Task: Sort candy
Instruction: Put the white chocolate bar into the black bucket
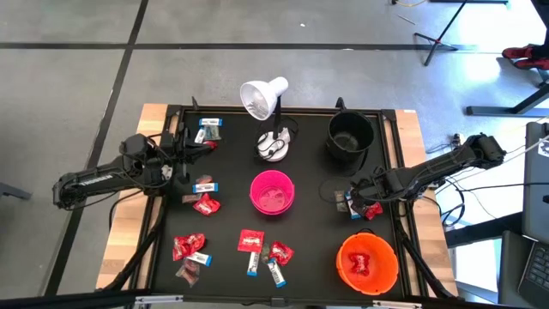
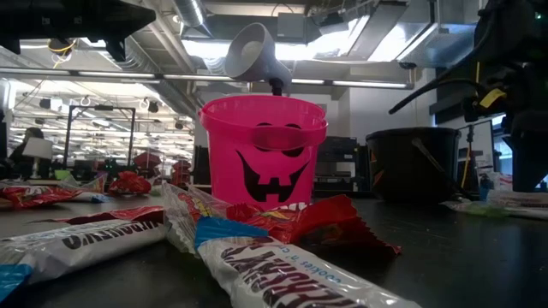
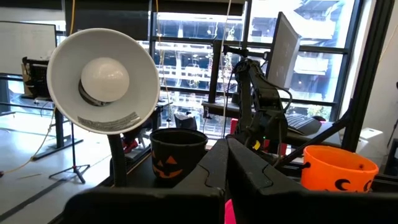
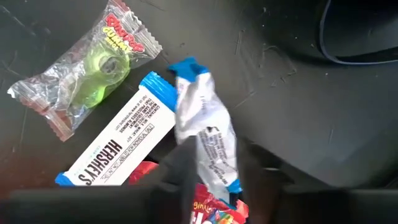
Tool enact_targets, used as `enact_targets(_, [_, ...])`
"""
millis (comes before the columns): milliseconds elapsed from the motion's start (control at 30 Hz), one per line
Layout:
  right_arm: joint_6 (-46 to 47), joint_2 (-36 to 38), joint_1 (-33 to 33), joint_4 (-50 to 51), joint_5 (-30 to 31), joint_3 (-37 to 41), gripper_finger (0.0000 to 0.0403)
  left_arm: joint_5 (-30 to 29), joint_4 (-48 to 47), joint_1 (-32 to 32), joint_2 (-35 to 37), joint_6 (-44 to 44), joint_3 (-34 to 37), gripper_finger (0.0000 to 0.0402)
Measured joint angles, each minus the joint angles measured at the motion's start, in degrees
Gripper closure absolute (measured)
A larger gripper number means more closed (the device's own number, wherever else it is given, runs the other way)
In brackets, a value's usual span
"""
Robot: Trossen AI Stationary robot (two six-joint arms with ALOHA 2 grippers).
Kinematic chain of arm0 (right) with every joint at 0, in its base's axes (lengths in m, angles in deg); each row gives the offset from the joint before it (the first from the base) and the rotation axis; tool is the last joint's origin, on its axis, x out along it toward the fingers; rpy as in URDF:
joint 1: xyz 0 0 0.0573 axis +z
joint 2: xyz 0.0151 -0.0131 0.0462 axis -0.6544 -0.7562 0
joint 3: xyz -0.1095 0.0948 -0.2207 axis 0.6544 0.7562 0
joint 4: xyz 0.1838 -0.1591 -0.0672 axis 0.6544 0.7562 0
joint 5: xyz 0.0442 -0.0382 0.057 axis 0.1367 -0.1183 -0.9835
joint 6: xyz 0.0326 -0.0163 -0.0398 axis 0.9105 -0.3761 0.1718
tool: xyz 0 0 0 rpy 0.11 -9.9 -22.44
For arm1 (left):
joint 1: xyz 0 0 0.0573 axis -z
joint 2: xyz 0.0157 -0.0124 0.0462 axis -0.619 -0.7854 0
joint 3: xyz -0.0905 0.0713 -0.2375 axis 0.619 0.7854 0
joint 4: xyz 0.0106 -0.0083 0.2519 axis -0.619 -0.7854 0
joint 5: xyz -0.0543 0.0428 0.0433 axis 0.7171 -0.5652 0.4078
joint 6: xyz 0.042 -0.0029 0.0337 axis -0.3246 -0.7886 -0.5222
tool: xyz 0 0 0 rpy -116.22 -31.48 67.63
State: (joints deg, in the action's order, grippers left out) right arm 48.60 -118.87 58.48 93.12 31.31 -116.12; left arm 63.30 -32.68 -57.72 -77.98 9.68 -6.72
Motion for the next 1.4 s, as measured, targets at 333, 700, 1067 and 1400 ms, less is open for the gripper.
enact_targets(333, [0.1,0.1,0.0,2.7,-0.9,-1.4,0.04,0.0,0.0,0.0,0.0,0.0,0.0,0.04])
enact_targets(700, [0.0,0.2,0.0,7.8,-1.0,-8.5,0.0351,0.0,0.0,0.0,0.0,0.0,0.0,0.04])
enact_targets(1067, [0.3,0.1,0.0,1.9,-0.7,-3.1,0.0162,0.0,0.0,0.0,0.0,0.0,0.0,0.04])
enact_targets(1400, [3.1,0.1,0.0,1.6,-0.7,1.8,0.025,0.0,0.0,0.0,0.0,0.0,0.0,0.04])
